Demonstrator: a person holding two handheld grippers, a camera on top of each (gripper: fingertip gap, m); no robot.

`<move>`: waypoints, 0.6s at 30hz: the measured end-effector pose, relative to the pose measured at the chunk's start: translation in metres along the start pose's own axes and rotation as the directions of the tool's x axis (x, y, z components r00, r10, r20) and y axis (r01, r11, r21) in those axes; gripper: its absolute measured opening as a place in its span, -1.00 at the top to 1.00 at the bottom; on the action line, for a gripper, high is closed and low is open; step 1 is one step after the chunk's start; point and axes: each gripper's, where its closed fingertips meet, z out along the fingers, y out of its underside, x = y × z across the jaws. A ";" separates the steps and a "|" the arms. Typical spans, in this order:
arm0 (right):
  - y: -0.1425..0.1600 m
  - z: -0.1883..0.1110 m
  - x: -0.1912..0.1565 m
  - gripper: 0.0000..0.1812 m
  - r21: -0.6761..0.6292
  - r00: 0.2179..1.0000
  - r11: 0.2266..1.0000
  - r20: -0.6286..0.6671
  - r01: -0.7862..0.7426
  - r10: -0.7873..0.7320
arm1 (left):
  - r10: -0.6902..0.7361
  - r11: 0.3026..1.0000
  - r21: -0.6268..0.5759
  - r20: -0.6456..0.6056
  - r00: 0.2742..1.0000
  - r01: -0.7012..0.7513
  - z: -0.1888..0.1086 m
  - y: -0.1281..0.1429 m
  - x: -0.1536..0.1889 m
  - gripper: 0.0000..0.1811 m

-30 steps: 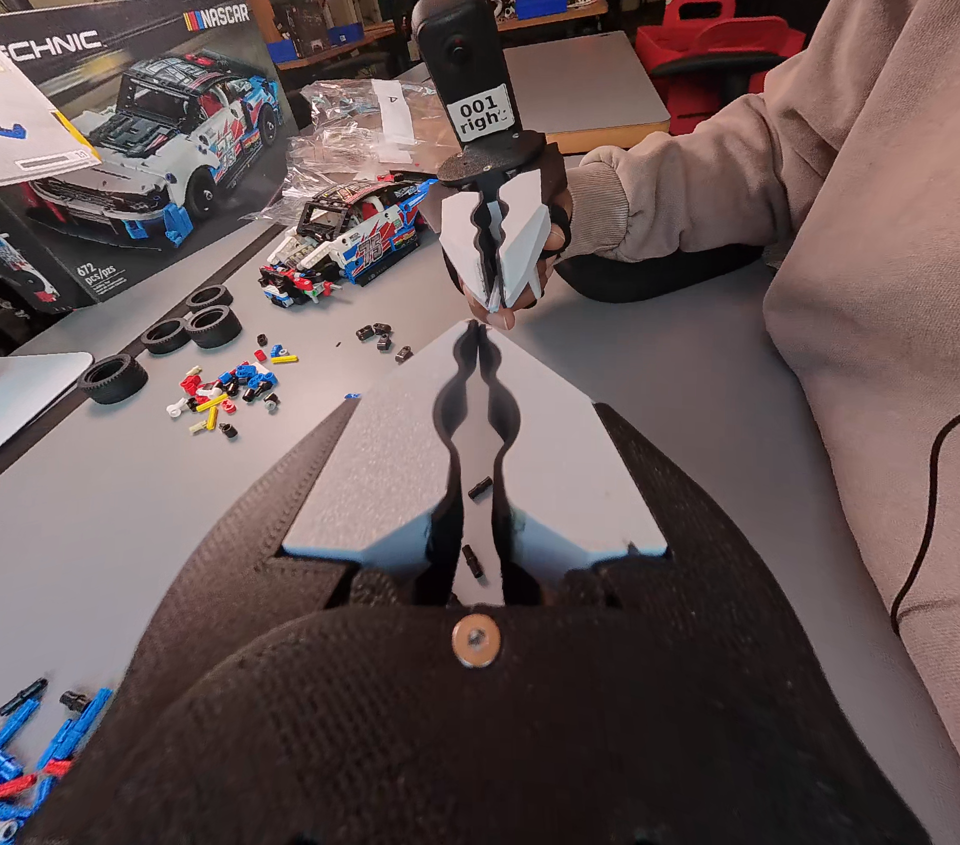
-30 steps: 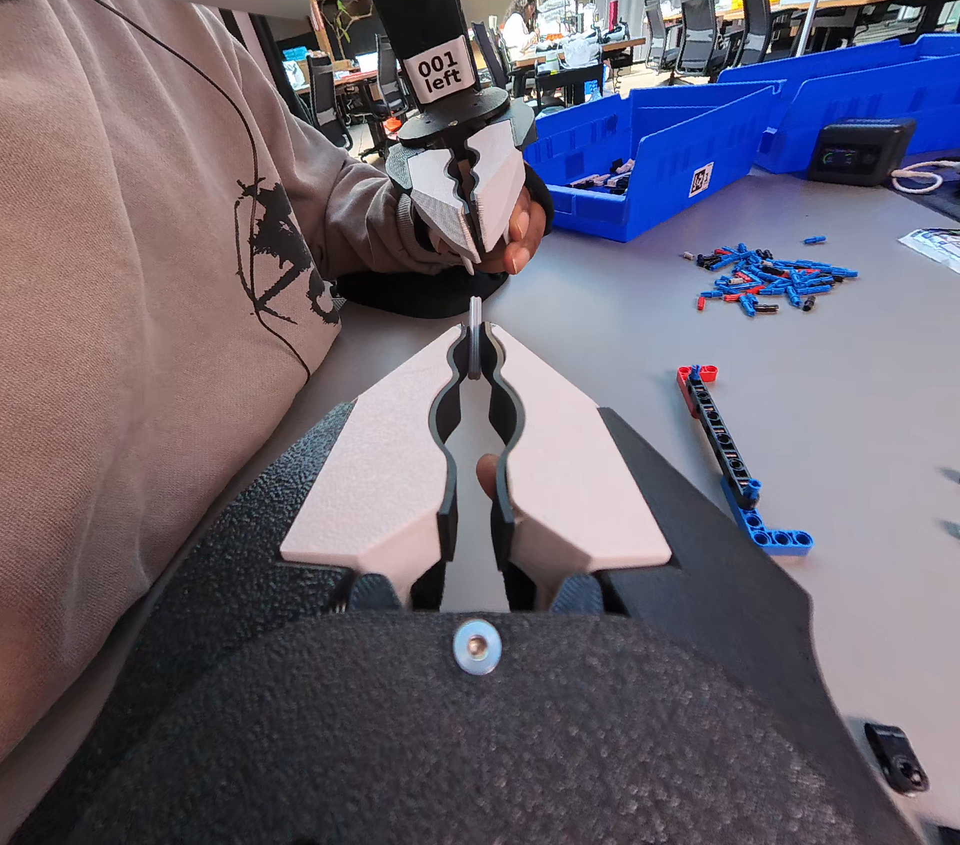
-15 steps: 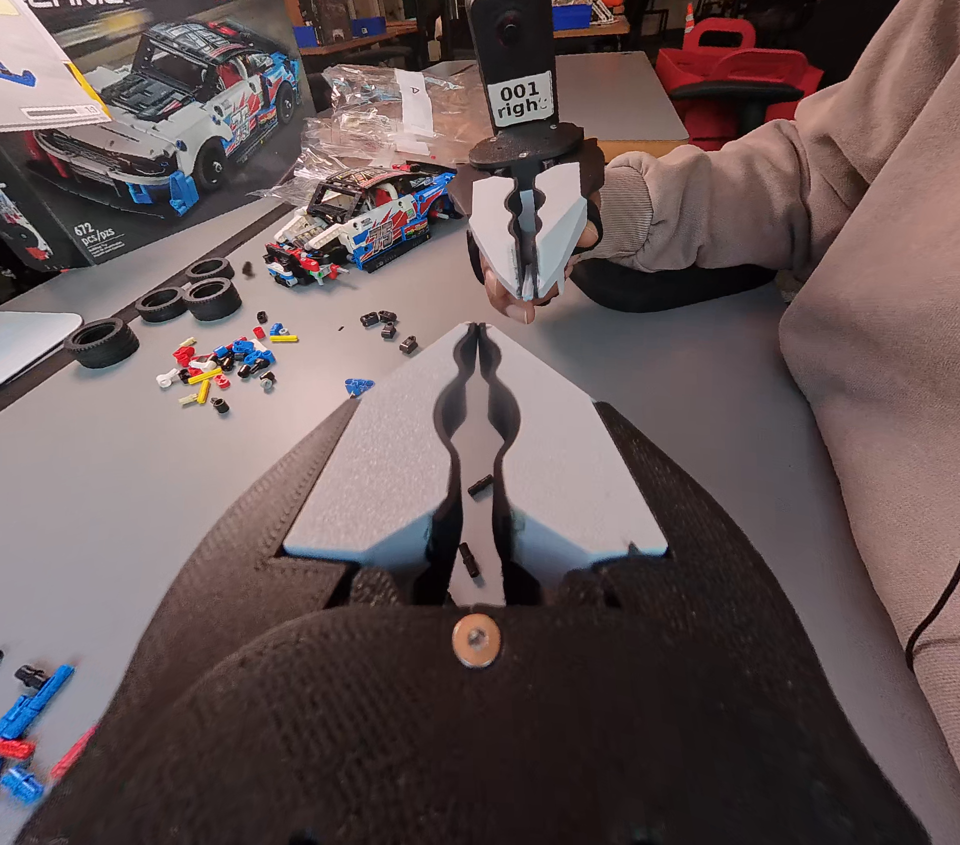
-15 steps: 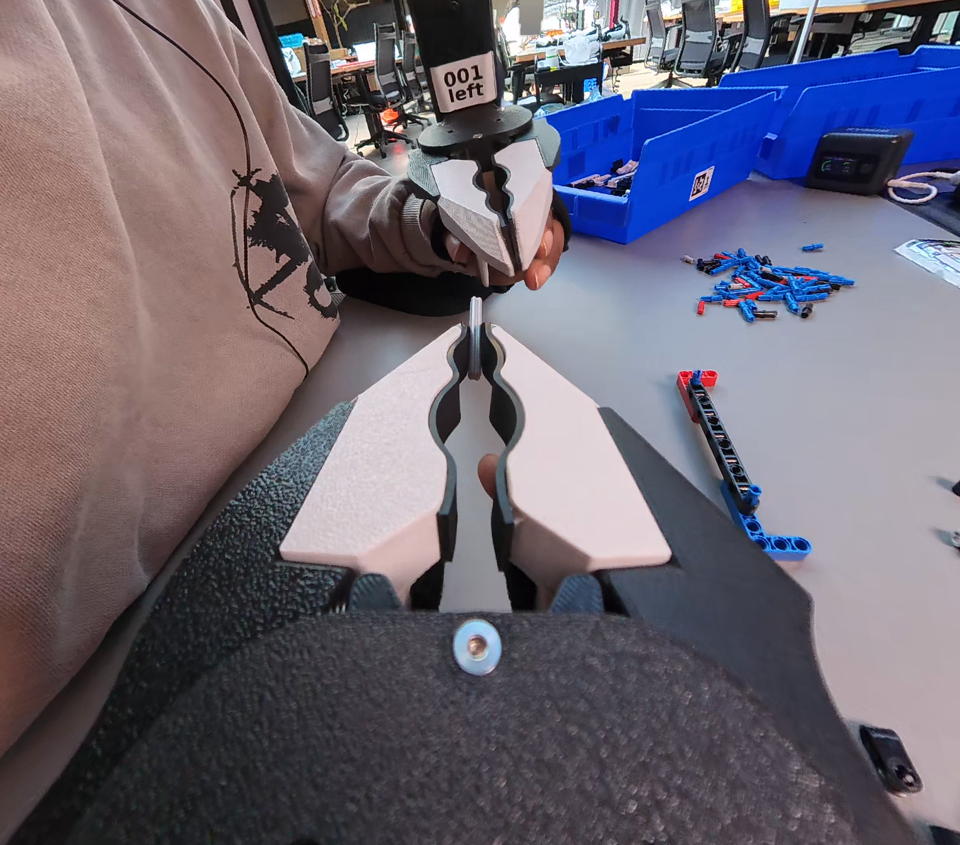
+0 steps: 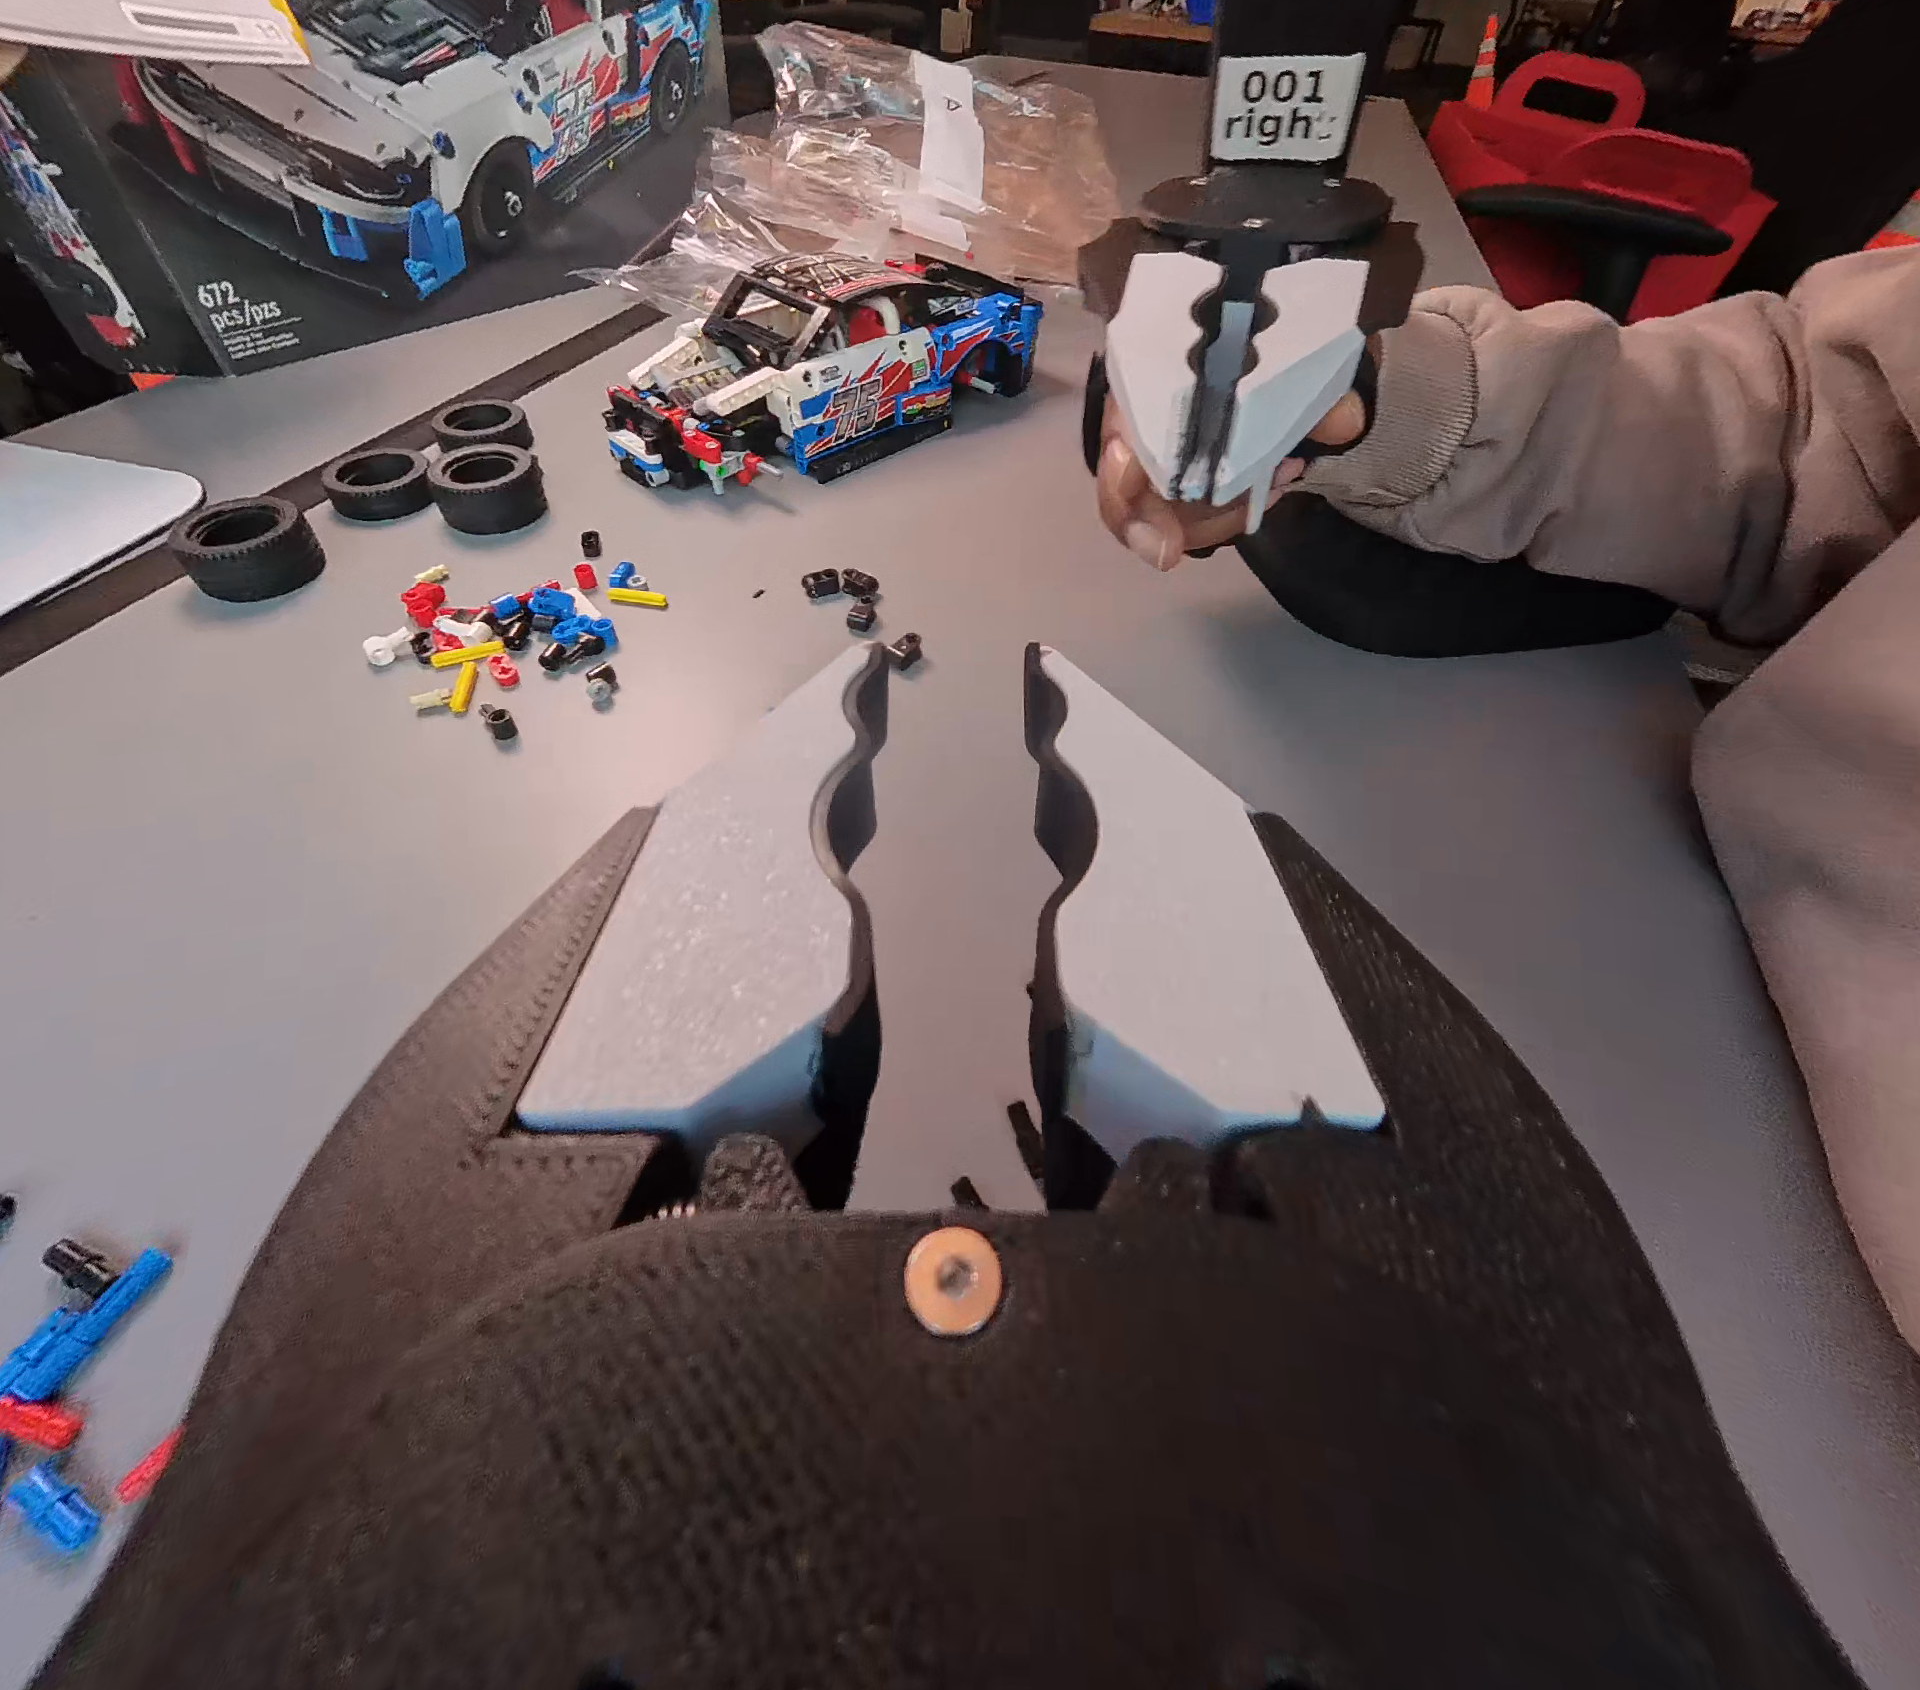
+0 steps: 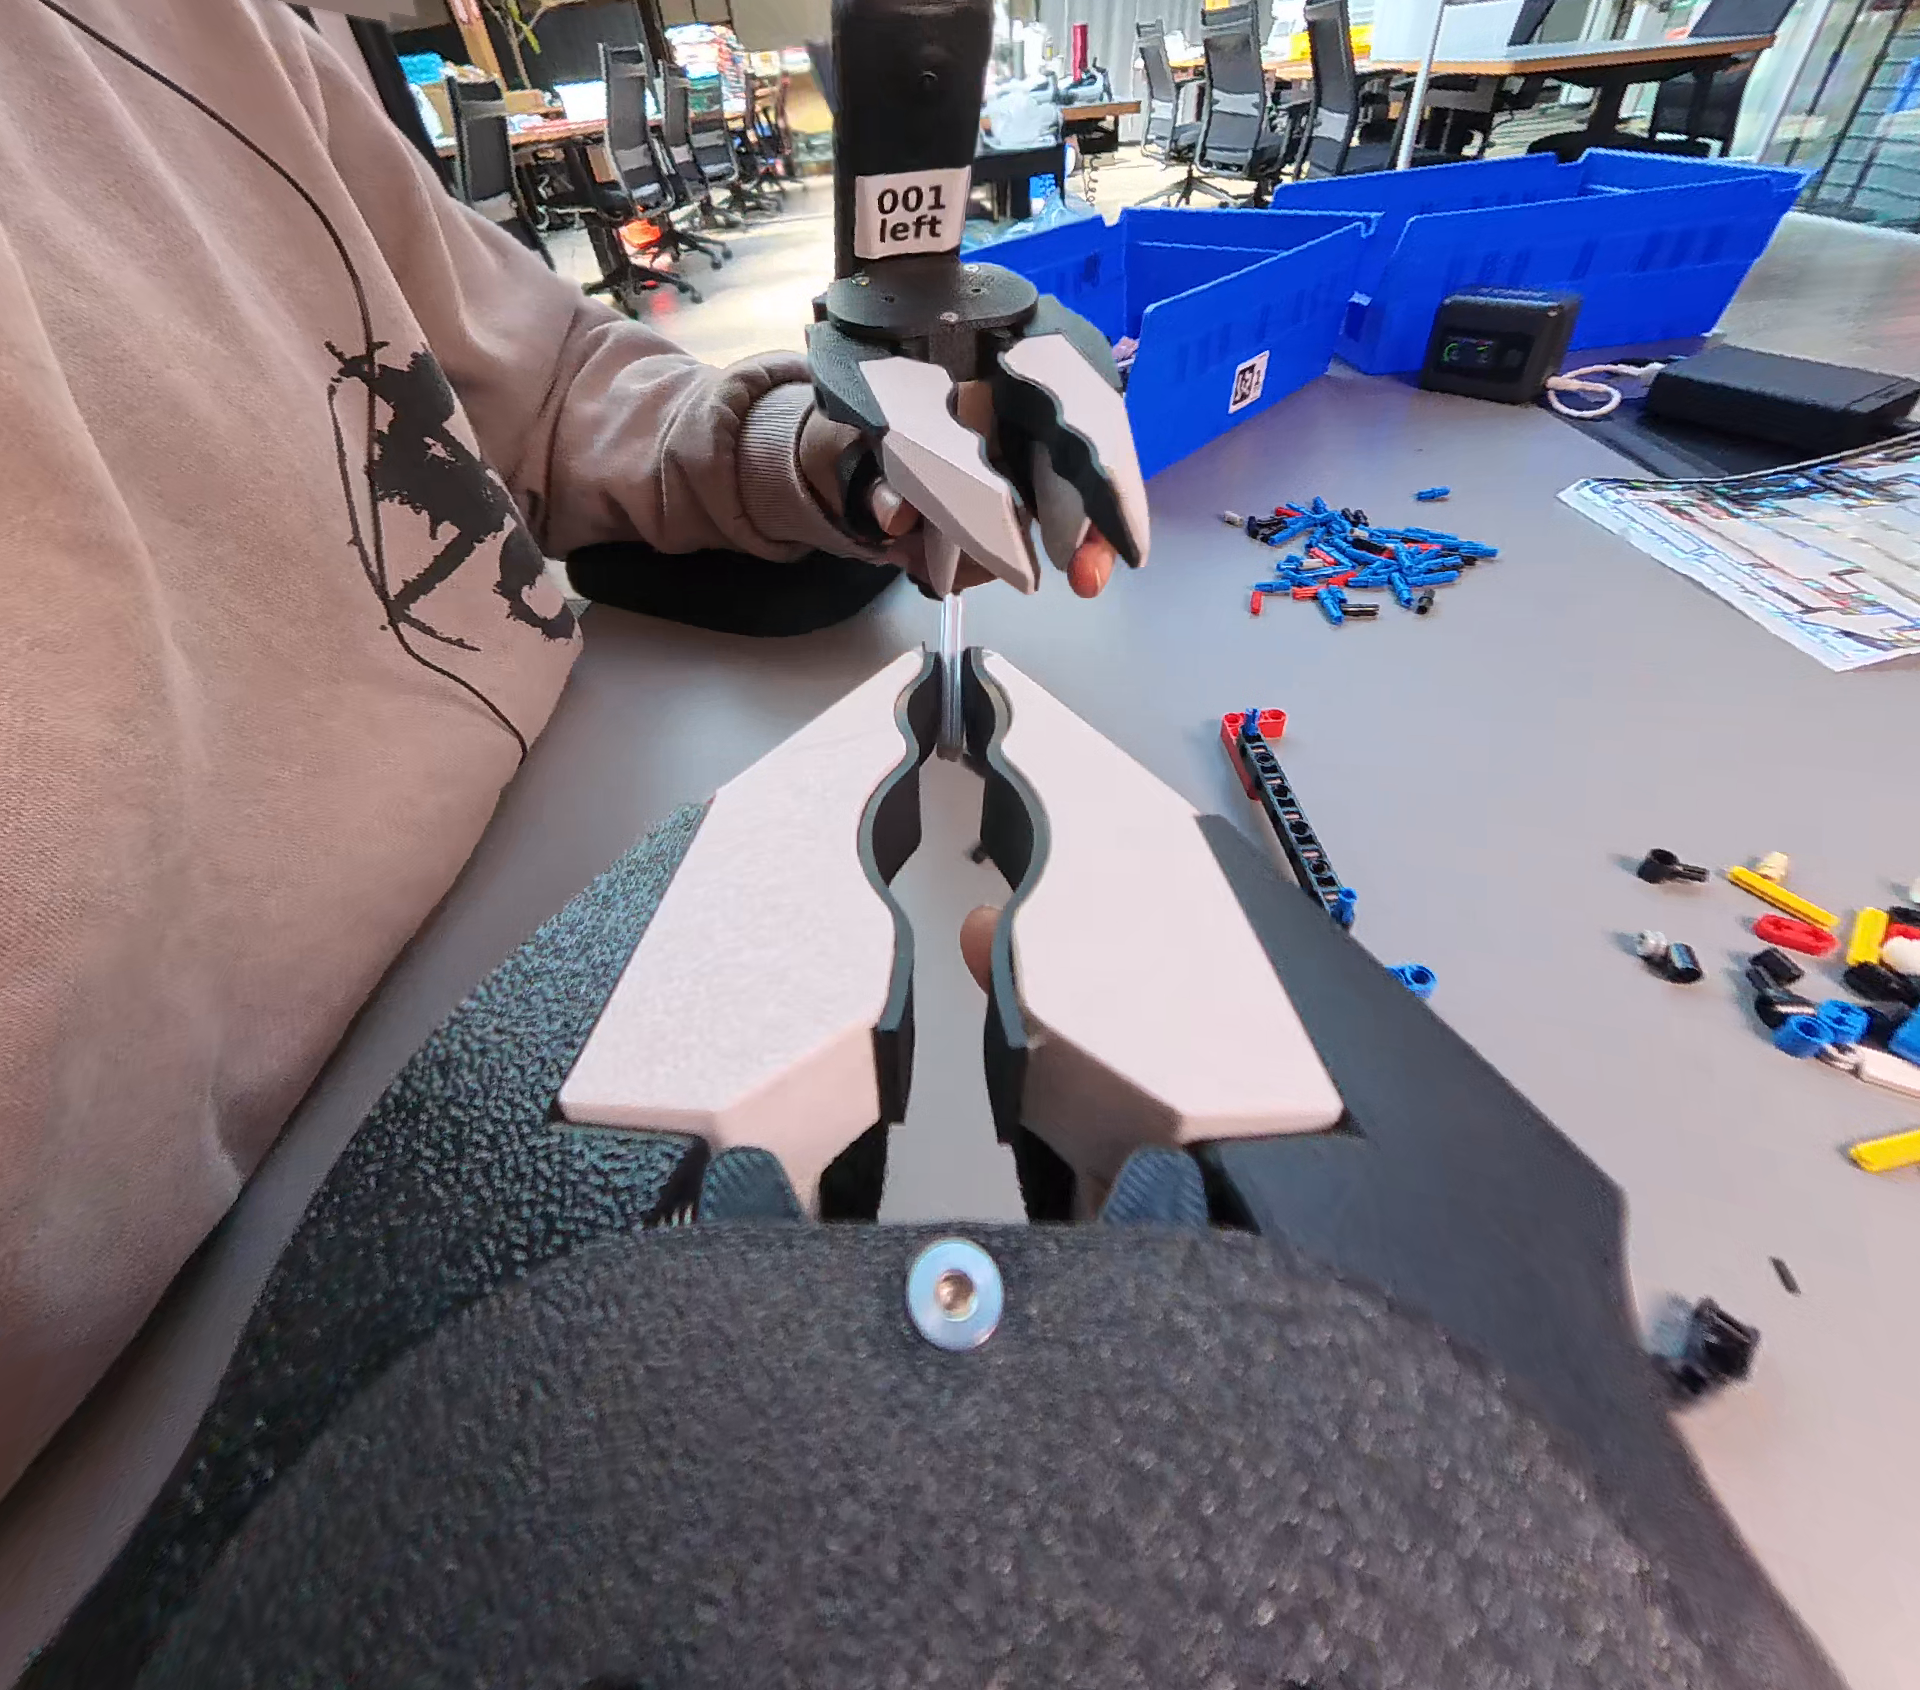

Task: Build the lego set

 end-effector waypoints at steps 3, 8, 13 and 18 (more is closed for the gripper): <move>0.002 -0.014 0.004 0.97 -0.004 0.998 1.000 -0.069 0.001 -0.001 | -0.036 0.999 -0.039 0.020 0.999 0.037 0.016 -0.003 -0.023 0.74; 0.006 -0.030 0.019 0.97 -0.028 0.982 1.000 -0.188 0.010 -0.015 | -0.045 0.990 -0.133 0.040 0.998 0.050 0.073 -0.018 -0.072 0.72; 0.008 -0.034 0.029 0.97 -0.026 0.972 1.000 -0.233 -0.002 -0.005 | -0.026 0.943 -0.328 0.089 0.996 0.054 0.161 -0.008 -0.138 0.67; 0.012 -0.034 0.030 0.97 -0.046 0.971 0.999 -0.237 0.002 -0.013 | -0.012 0.827 -0.557 0.113 0.994 0.073 0.237 0.025 -0.189 0.65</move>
